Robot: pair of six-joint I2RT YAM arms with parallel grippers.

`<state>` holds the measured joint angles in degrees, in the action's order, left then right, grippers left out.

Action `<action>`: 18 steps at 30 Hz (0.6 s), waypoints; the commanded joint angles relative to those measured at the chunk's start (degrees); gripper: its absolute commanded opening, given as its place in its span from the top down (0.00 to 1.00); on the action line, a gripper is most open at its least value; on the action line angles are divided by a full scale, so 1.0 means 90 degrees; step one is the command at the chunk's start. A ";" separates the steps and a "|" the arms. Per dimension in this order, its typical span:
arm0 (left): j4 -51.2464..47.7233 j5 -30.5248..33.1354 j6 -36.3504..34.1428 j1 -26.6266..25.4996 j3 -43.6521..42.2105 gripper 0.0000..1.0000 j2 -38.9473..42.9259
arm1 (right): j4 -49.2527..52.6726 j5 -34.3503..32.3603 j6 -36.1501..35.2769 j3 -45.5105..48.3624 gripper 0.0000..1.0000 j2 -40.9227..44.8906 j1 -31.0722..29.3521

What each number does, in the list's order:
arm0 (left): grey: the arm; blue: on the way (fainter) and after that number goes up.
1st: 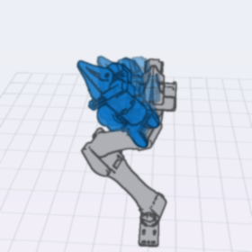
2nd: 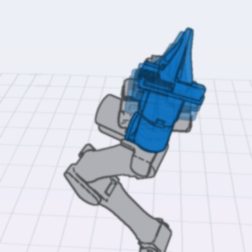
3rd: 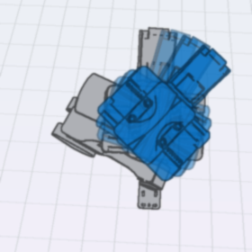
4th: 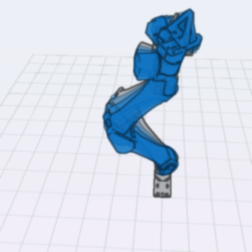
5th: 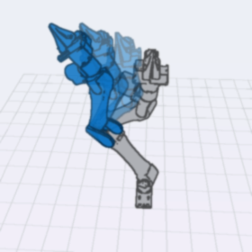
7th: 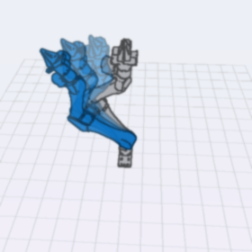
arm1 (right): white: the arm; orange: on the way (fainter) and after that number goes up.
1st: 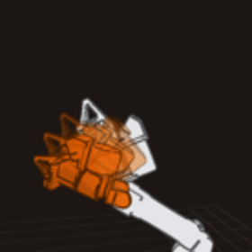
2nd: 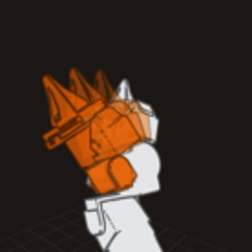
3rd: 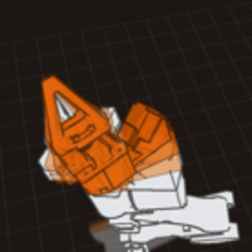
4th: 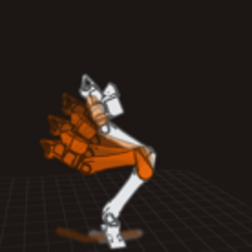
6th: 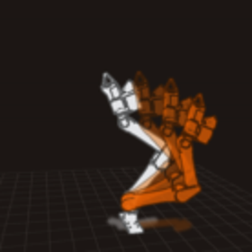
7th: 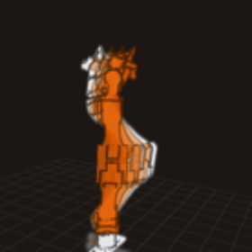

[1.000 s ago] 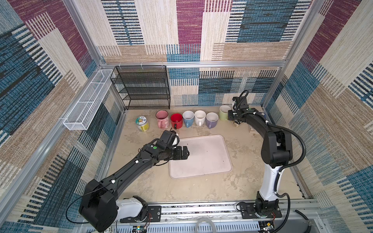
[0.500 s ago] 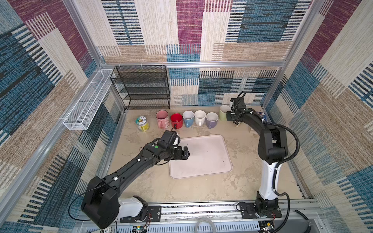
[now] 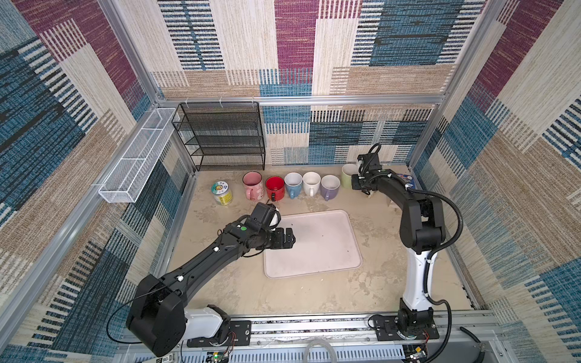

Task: Turn the mug right side up

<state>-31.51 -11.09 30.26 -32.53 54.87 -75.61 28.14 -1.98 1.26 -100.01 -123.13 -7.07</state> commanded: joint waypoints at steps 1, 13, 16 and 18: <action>-0.0009 -0.0020 -0.0071 0.0002 0.0012 0.00 0.0032 | -0.0141 0.0092 0.0098 -0.0043 0.74 -0.0019 -0.0010; 0.0010 -0.0027 -0.0071 0.0002 0.0007 0.00 0.0051 | -0.0109 0.0005 0.0255 0.0052 0.85 0.0110 -0.0073; 0.0032 -0.0056 -0.0071 0.0002 0.0007 0.00 0.0048 | -0.0102 0.0010 0.0243 0.0105 0.85 0.0207 -0.0111; 0.0032 -0.0075 -0.0064 0.0002 0.0003 0.00 0.0045 | -0.0099 0.0004 0.0235 0.0146 0.84 0.0278 -0.0148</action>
<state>-31.51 -11.09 30.26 -32.53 54.87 -75.44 28.49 -2.07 2.79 -98.91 -121.97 -7.99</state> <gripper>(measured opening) 0.996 0.163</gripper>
